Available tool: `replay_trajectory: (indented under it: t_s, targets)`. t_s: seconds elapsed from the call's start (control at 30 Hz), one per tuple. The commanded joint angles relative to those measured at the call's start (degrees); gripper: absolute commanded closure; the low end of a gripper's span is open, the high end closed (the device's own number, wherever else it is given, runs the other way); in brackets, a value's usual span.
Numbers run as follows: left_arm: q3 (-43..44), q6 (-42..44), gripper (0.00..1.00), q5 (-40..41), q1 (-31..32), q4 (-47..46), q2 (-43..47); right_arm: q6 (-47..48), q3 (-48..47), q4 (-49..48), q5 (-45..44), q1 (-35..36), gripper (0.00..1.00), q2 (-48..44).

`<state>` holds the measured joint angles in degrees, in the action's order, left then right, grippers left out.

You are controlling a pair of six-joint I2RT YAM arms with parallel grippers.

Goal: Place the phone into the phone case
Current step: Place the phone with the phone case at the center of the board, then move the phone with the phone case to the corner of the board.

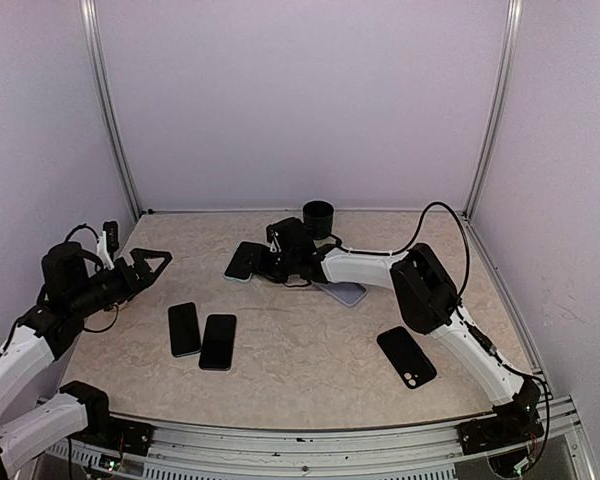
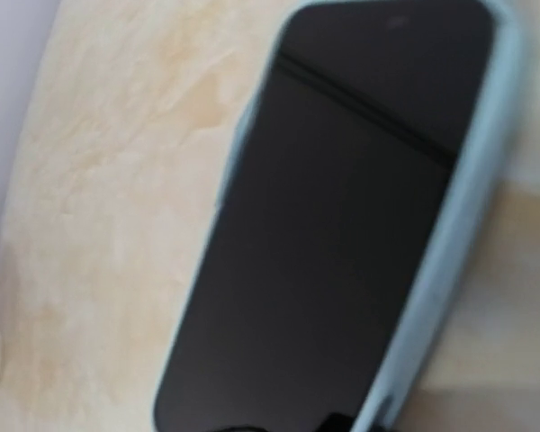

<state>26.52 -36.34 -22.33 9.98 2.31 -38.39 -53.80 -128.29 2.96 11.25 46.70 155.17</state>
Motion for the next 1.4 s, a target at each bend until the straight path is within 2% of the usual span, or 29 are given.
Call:
replay_trajectory:
  t_s: [0.0,0.07,0.2,0.37,0.43,0.6,0.77,0.83,0.9,1.13,1.27,1.37]
  targets:
    - [-1.4,-1.4,0.01,-1.4,-0.5,-1.2,0.6,2.6,-1.5,-0.8,4.0,-0.5,0.51,4.3]
    - [-2.1,-2.0,0.01,-1.8,-0.5,-1.4,0.7,3.0,0.8,-0.9,3.7,-0.9,0.51,3.0]
    - [-2.8,-3.1,0.01,-0.3,0.1,0.3,0.7,7.5,8.8,-1.6,0.4,-1.3,0.49,-6.5]
    - [-3.1,-2.8,0.01,2.8,2.9,1.4,-1.0,15.9,13.7,4.9,-5.5,-1.3,0.35,-16.5]
    - [-3.1,-3.0,0.01,3.6,4.3,0.7,-1.7,17.4,15.0,5.5,-7.4,-1.8,0.32,-17.8]
    - [-1.5,-1.9,0.01,7.8,7.1,0.0,-4.0,16.4,12.9,9.3,-4.2,-3.0,0.31,-15.1]
    - [13.0,4.2,0.01,28.1,16.1,9.8,-17.8,18.3,27.1,5.4,-7.1,-2.4,0.31,-27.8]
    - [19.3,6.3,0.01,32.4,18.7,12.0,-25.9,19.1,33.7,4.5,-9.9,-2.5,0.30,-33.6]
    - [26.4,7.1,0.01,34.2,20.3,13.4,-34.6,19.8,40.8,4.0,-12.0,-2.5,0.28,-39.2]
    - [50.3,14.5,0.01,38.4,23.9,20.4,-59.8,19.5,58.4,1.0,-17.8,-2.6,0.04,-55.0]
    - [66.8,20.6,0.01,41.4,24.8,28.4,-74.9,18.7,65.5,-0.8,-21.2,-2.5,0.01,-60.9]
    - [73.6,24.1,0.01,41.6,24.9,30.2,-83.4,18.4,69.6,-1.5,-23.3,-2.5,0.01,-64.0]
